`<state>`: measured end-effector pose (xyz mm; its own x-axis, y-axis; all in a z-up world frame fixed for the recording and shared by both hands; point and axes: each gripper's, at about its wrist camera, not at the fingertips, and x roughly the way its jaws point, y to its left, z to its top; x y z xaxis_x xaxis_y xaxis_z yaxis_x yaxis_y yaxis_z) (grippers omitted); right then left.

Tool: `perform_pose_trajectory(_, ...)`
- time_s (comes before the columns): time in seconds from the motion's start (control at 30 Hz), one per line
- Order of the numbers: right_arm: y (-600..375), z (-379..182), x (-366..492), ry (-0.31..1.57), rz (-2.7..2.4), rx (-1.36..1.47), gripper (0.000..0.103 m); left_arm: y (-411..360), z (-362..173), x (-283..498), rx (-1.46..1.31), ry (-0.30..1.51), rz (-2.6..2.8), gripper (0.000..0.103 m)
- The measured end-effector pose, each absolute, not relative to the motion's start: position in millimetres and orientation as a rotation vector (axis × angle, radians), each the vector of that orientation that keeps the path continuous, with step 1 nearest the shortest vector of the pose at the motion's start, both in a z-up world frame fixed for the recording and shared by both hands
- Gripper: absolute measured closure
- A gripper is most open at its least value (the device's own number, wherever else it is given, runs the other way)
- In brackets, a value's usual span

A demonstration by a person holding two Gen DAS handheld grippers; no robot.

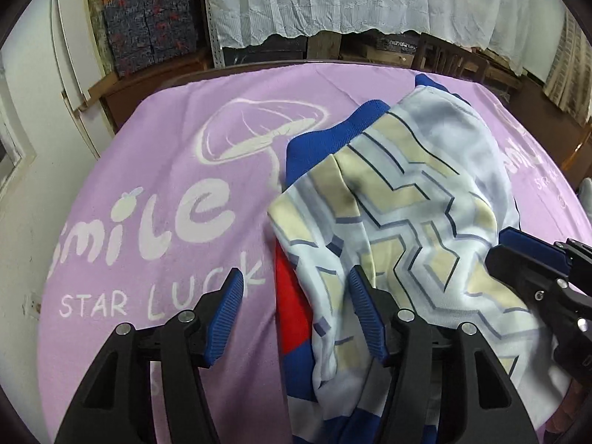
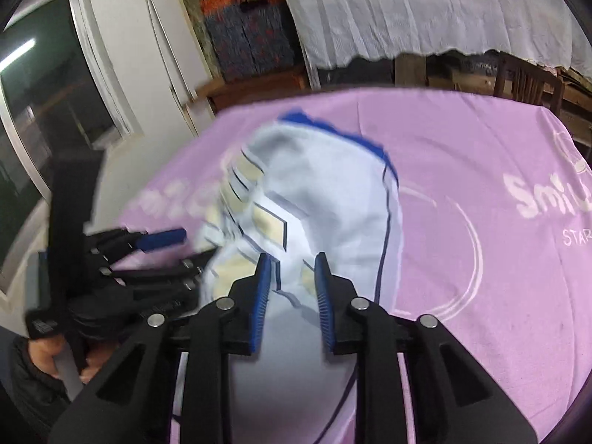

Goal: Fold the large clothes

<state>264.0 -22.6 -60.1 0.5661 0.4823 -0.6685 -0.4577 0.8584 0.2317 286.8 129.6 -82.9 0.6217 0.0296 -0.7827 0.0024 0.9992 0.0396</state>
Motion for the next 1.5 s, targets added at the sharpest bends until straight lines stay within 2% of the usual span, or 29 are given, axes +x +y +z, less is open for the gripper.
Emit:
perform_pose_trajectory(0.17,-22.2,-63.1,260.4,0.794,0.554,0.027,0.08,134.4,-83.2,285.2,0.018,0.896,0.011,0.043)
perform_pose_trajectory(0.3,-38.9,-59.4,262.7,0.79,0.62,0.135,0.078,152.5,-67.5,279.9,-0.043,0.886,0.004,0.037)
perform_pose_trajectory(0.37,-54.4,-51.6,265.5,0.793,0.656,0.239,0.068,166.5,-59.2,276.3,-0.11,0.876,-0.017,0.025)
perform_pose_trajectory(0.43,-67.7,-43.8,266.2,0.766,0.626,0.287,0.019,184.9,-55.9,273.3,-0.216,0.892,-0.078,0.017)
perform_pose_trajectory(0.5,-78.7,-40.9,267.8,0.748,0.627,0.32,0.014,195.9,-63.6,274.9,-0.301,0.944,-0.161,0.015)
perform_pose_trajectory(0.6,-88.0,-46.3,275.6,0.791,0.648,0.386,0.012,200.9,-86.4,282.8,-0.401,1.037,-0.255,0.014)
perform_pose_trajectory(0.63,-91.5,-51.0,279.3,0.818,0.662,0.426,0.012,197.6,-90.1,283.6,-0.402,1.043,-0.271,0.009)
perform_pose_trajectory(0.77,-90.0,-77.3,293.1,0.967,0.735,0.547,0.012,180.1,-88.8,280.1,-0.407,1.013,-0.334,0.009)
perform_pose_trajectory(0.8,-87.5,-82.1,294.0,0.991,0.745,0.554,0.01,174.8,-87.9,278.4,-0.398,0.997,-0.329,0.009)
perform_pose_trajectory(1.0,-70.4,-95.7,287.2,1.02,0.749,0.518,0.007,168.0,-97.1,275.5,-0.513,0.955,-0.415,0.021)
perform_pose_trajectory(1.07,-69.8,-95.0,285.9,1.015,0.746,0.511,0.01,164.5,-100.2,276.6,-0.54,0.957,-0.46,0.036)
perform_pose_trajectory(1.23,-78.8,-94.9,283.4,1.006,0.744,0.581,0.04,161.2,-101.8,273.8,-0.563,0.942,-0.478,0.037)
perform_pose_trajectory(1.33,-82.9,-91.4,284.9,1.004,0.788,0.649,0.046,160.7,-93.6,268.9,-0.561,0.91,-0.511,0.043)
perform_pose_trajectory(1.5,-84.4,-74.7,279.4,0.989,0.883,0.736,0.047,162.3,-61.4,245.1,-0.548,0.835,-0.508,0.044)
